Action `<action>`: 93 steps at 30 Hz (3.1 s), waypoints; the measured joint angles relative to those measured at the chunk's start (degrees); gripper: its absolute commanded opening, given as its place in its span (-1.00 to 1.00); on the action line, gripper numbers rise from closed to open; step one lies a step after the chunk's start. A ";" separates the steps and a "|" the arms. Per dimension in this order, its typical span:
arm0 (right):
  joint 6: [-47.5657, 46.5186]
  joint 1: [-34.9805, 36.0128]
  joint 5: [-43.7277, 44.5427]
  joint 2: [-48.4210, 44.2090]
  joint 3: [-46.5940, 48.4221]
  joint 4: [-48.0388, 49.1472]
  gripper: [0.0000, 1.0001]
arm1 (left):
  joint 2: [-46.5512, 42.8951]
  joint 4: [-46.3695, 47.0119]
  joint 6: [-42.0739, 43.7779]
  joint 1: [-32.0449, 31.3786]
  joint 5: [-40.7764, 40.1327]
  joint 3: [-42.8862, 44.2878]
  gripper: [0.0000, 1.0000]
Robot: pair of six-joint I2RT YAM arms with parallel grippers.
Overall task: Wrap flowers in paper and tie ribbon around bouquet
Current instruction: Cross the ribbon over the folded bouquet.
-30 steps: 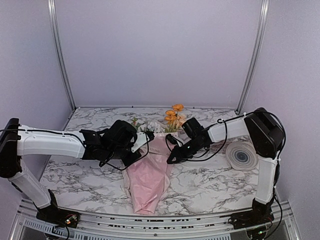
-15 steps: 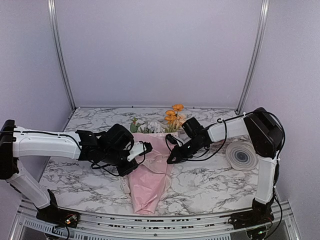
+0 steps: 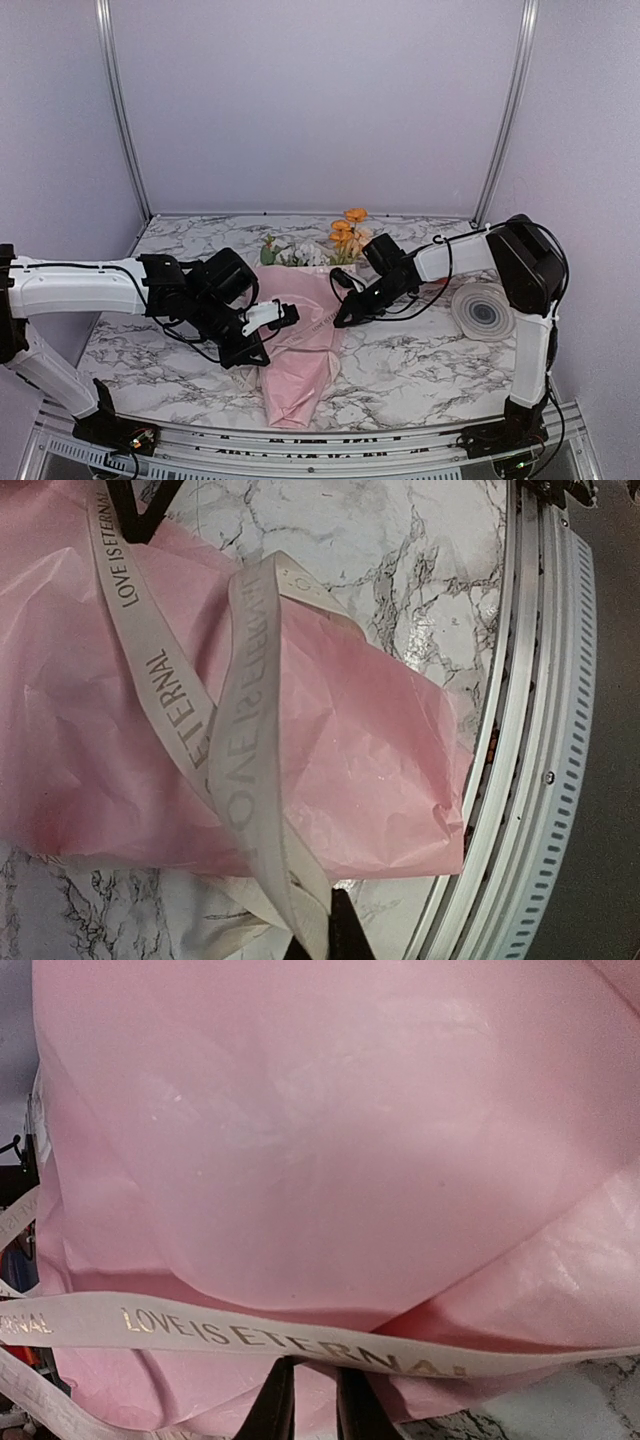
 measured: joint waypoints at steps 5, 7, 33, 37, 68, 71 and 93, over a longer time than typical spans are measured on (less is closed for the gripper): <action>-0.04 -0.02 0.00 0.07 0.07 -0.13 -0.69 | 0.98 -1.11 2.25 0.02 1.84 0.57 -1.00; -0.09 -0.02 0.02 0.09 0.13 -0.20 -0.69 | 2.84 -1.46 2.97 0.26 1.40 1.79 -1.00; -0.15 -0.07 -0.07 0.37 0.81 -1.11 -0.69 | 8.94 14.95 -3.48 0.74 -34.36 0.09 -1.00; -0.17 -0.07 -0.13 0.42 0.96 -1.36 -0.69 | 10.71 19.08 -3.96 0.04 -33.27 0.09 -1.00; 0.81 -9.60 -1.22 -10.05 -1.03 -3.08 0.00 | 23.50 24.41 -3.93 0.02 -26.49 4.57 -1.00; -0.50 -9.75 0.59 -8.11 1.51 -3.78 0.12 | 23.56 24.63 -3.91 0.02 -26.27 4.57 -1.00; -17.90 -2.29 16.63 -1.79 4.28 -7.65 0.22 | 23.78 24.85 -3.91 0.00 -26.16 4.55 -1.00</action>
